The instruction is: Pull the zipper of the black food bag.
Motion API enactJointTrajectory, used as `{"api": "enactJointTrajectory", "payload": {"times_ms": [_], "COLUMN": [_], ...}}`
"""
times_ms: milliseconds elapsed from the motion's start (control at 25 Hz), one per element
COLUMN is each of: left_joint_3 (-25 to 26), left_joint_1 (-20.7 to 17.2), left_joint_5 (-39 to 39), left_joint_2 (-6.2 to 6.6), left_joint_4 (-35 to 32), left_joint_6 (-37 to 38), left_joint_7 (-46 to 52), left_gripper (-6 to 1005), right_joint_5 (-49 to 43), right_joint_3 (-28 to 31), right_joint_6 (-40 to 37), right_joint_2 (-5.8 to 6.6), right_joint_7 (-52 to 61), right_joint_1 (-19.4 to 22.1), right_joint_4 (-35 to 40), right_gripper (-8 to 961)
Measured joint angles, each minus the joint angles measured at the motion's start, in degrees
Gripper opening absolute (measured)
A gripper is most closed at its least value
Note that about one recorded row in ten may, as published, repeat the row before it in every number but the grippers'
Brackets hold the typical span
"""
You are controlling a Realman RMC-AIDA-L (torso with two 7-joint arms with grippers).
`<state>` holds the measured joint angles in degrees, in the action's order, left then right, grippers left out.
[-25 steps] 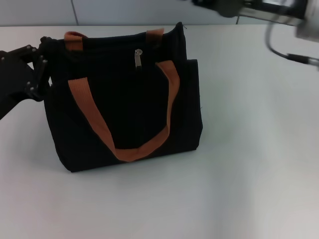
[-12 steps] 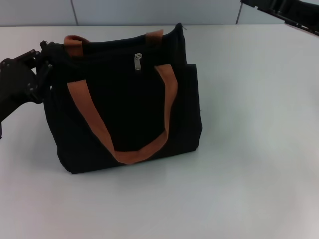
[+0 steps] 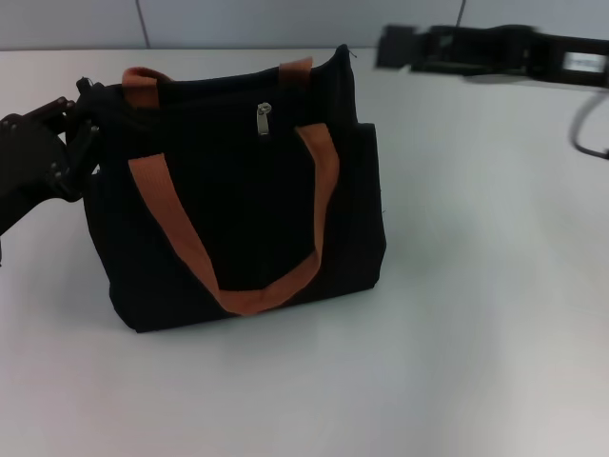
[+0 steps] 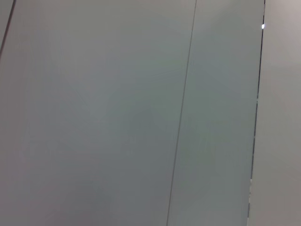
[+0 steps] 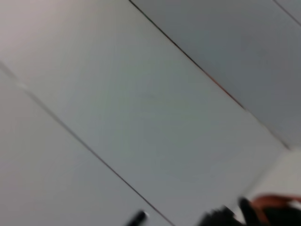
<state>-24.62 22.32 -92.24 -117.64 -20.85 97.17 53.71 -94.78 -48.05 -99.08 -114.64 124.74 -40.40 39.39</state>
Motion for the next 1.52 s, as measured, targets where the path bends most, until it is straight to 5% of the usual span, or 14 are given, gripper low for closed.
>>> {"api": "enactJointTrajectory", "payload": {"times_ms": [240, 600, 800, 1120, 1520], "left_joint_3": [-0.23, -0.44, -0.85, -0.88, -0.87], "left_joint_1": [-0.21, 0.02, 0.22, 0.34, -0.06], "left_joint_5": [-0.06, -0.06, -0.05, -0.02, -0.05], "left_joint_2": [-0.34, -0.75, -0.83, -0.81, -0.75], "left_joint_4": [-0.07, 0.63, 0.64, 0.63, 0.61], "left_joint_6": [2.1, 3.12, 3.48, 4.62, 6.23], "left_joint_7": [-1.97, -4.88, -4.89, -4.88, -4.85], "left_gripper": [151, 111, 32, 38, 45], "right_joint_5": [-11.92, -18.08, -18.22, -22.54, -21.95], "right_joint_3": [-2.28, -10.25, -14.59, -17.58, -21.87], "right_joint_6": [5.85, 15.12, 18.61, 21.66, 25.22], "right_joint_2": [-0.24, -1.35, -2.58, -4.58, -5.07], "right_joint_7": [11.3, 17.22, 18.85, 23.55, 24.93], "right_joint_1": [-7.91, -13.73, -15.4, -15.93, -15.42], "right_joint_4": [0.5, 0.83, 0.98, 4.74, 5.71], "right_gripper": [724, 715, 517, 444, 301]}}
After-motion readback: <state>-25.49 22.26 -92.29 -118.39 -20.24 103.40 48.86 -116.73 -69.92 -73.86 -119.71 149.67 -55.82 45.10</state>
